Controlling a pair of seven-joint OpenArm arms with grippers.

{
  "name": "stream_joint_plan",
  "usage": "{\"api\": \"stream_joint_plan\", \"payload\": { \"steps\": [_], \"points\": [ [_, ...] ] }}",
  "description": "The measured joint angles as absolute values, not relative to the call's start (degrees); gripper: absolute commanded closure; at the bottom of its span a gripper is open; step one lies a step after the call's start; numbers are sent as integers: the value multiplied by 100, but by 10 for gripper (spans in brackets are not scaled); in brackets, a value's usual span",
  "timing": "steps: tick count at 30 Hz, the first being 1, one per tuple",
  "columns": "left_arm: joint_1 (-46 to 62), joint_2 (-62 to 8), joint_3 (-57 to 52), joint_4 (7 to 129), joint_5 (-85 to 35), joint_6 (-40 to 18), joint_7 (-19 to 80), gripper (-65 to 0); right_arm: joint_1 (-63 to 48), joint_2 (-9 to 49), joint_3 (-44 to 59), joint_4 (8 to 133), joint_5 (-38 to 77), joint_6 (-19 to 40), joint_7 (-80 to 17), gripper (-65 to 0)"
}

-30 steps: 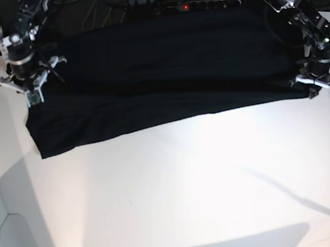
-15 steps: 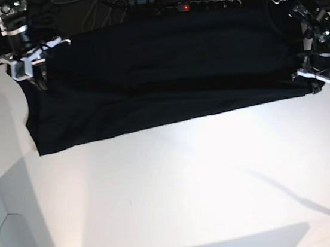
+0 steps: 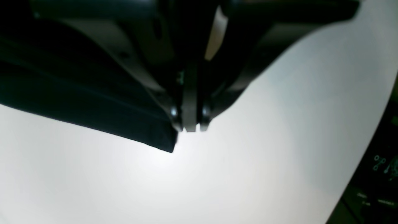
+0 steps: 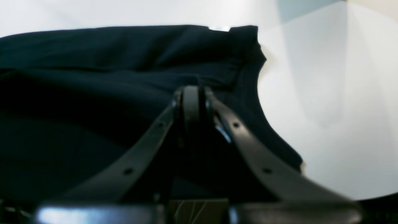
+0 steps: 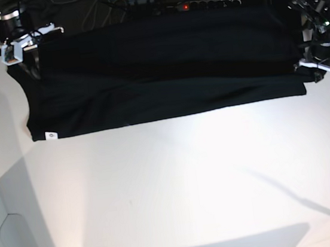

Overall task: Fold the T-shirt properly
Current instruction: 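Hold the shirt corners with both grippers and pull them taut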

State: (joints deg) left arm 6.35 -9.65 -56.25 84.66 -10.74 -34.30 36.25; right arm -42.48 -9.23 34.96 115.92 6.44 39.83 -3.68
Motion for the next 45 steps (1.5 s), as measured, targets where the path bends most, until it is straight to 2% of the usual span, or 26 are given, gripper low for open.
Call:
{"api": "stream_joint_plan", "payload": {
  "steps": [32, 45],
  "points": [
    [1653, -731, -5900, 9122, -1614, -3433, 3616, 0, -4239, -926, 3721, 11583, 646, 3983, -357, 0],
    [1629, -633, -6034, 8591, -1592, -3430, 3660, 0, -4158, -923, 3719, 11583, 644, 3983, -362, 0]
  ]
}}
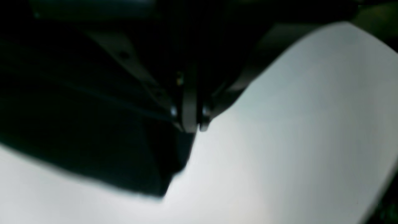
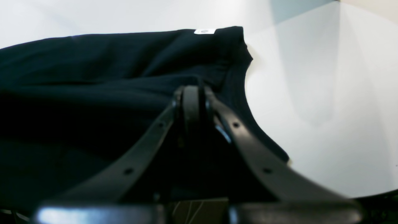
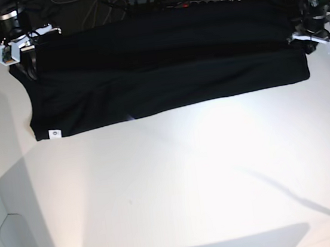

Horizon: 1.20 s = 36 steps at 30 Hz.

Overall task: Fold the T-shirt properly
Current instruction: 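Hold the shirt corners with both grippers and pull them taut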

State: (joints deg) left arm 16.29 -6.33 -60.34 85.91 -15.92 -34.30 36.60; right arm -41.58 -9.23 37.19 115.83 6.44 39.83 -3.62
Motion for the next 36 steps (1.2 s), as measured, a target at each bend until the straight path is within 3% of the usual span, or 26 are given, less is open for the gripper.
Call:
{"api": "stream_joint_plan", "payload": {
  "steps": [17, 36],
  "points": [
    [1389, -703, -5271, 7887, -1815, -3409, 3144, -1, -4158, -926, 3717, 11511, 631, 3983, -377, 0],
    [1079, -836, -5542, 7625, -1811, -3474, 3350, -1, -3787, -891, 3909, 11380, 331, 3986, -832, 0]
  ]
}}
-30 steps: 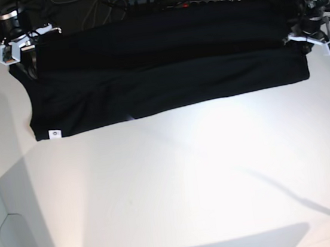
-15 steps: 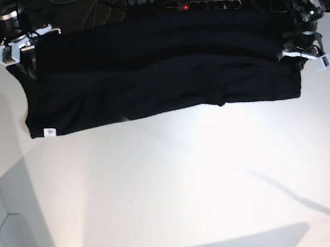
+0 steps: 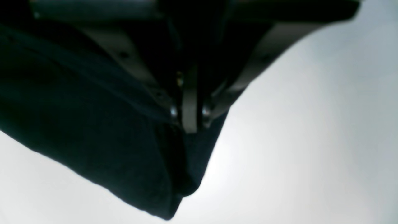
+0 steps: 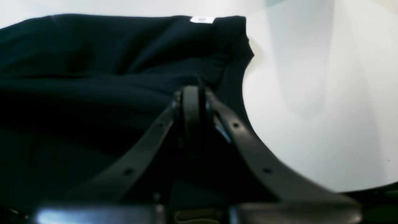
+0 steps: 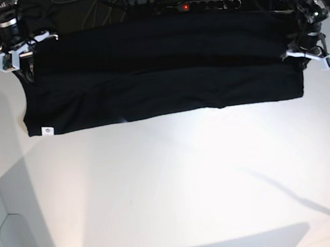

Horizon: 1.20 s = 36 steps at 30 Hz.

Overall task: Fold the T-shirt properly
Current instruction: 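Hold the shirt corners with both grippers and pull them taut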

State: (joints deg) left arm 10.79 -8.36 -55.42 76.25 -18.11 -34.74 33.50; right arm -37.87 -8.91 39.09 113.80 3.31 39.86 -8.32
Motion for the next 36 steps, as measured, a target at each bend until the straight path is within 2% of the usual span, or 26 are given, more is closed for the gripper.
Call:
{"api": "stream_joint_plan", "payload": {
  "steps": [19, 30, 36],
  "points": [
    [1079, -856, -5542, 7627, -1806, -3472, 3380, -1, -4405, -923, 3813, 11555, 325, 3983, -834, 0],
    [1079, -858, -5542, 7625, -1806, -3472, 3378, -1, -4890, -742, 3767, 11583, 331, 3983, -676, 0],
    [1079, -858, -5542, 7625, -1806, -3472, 3380, -1, -5070, -760, 3330, 11570, 314, 3983, -683, 0]
  ]
}}
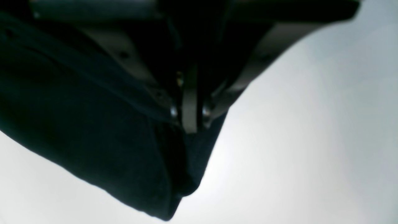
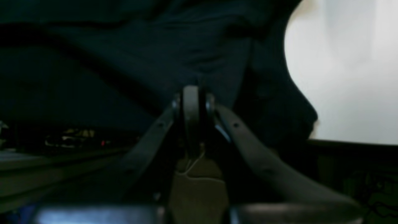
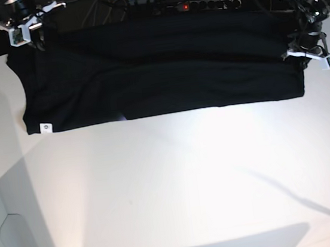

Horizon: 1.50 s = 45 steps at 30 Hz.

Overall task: Fold the T-shirt properly
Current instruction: 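Hold the shirt corners with both grippers and pull them taut, then regrasp the shirt corners with both grippers and straighten the rectangle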

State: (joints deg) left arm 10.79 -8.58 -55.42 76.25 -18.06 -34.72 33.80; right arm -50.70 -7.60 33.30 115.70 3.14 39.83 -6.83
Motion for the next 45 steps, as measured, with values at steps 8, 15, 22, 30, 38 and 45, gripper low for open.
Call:
{"api": "stream_joint_plan", "payload": {
  "steps": [8, 15, 22, 30, 38, 45],
  "points": [
    [1079, -858, -5542, 7625, -1806, -3472, 3378, -1, -4862, -727, 3649, 11550, 298, 3983, -683, 0],
    [1079, -856, -5612, 7623, -1811, -3474, 3389, -1, -4536, -722, 3664, 11391, 281, 3981, -722, 0],
    [1094, -860, -5767, 7623, -1796, -3474, 3430, -1, -3734, -650, 3859, 11281, 281, 3983, -1769, 0],
    [1109, -888, -5808, 7616, -1780, -3474, 3448, -1, -2910, -650, 4274, 10556, 119, 3983, -2246, 0],
    [1203, -923, -5811, 7618, -1798, -3474, 3441, -89, -2480, -666, 4270, 9894, -515, 3981, -2121, 0],
    [1253, -941, -5841, 7631, -1761, -3465, 3426, -304, -2477, -676, 4259, 9911, -521, 3981, -2143, -73]
  ]
}}
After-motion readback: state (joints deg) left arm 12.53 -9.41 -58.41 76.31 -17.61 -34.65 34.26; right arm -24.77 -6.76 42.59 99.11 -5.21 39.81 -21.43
